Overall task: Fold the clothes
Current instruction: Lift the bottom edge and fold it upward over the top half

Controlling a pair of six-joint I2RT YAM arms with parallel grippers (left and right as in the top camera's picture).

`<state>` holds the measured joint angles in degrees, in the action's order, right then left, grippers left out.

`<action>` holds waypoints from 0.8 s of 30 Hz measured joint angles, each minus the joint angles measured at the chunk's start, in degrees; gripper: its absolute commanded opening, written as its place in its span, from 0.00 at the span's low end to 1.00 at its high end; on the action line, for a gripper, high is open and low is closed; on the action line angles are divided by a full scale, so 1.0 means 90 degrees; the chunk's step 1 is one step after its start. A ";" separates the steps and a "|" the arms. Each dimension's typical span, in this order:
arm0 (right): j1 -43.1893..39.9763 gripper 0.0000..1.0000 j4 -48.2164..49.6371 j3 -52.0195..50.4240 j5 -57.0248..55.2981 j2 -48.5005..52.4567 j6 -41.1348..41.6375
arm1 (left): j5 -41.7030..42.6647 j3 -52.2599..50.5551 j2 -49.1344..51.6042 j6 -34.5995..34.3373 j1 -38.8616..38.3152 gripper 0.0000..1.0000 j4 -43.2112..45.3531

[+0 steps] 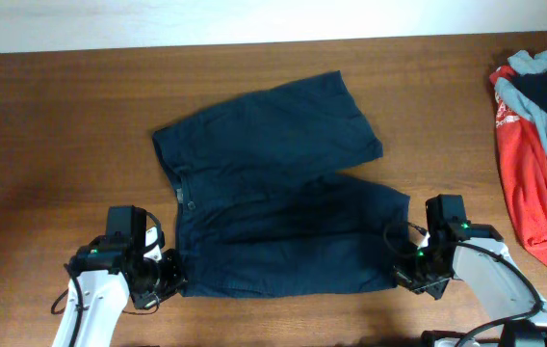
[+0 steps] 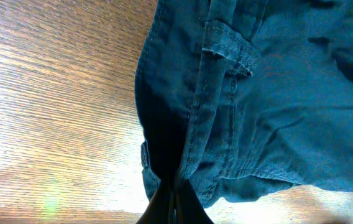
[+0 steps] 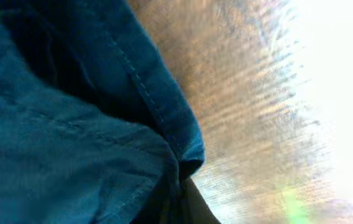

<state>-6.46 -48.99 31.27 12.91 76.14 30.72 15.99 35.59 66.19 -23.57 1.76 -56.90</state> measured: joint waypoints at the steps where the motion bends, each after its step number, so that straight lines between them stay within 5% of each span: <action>1: 0.0000 0.04 -0.0155 0.0002 0.0005 -0.0002 -0.0015 | 0.0000 0.0000 0.0000 0.0002 0.0000 0.00 -0.0022; 12: 0.0000 0.04 -0.1457 0.0663 0.0758 -0.2086 -0.0614 | 0.0002 0.0554 -0.1025 0.0039 0.0000 0.01 -0.1190; 18: 0.0000 0.04 -0.2919 0.2220 0.0372 -0.3815 -0.0665 | -0.0170 0.2317 -0.2455 0.0049 0.0000 0.01 -0.2227; 24: 0.0000 0.04 -0.4048 0.3415 0.0112 -0.3944 -0.1003 | -0.0614 0.3434 -0.2552 0.0053 -0.0002 0.00 -0.3507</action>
<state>-6.46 -85.43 62.00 13.91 40.64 21.69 10.46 66.50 43.22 -23.09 1.74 -88.47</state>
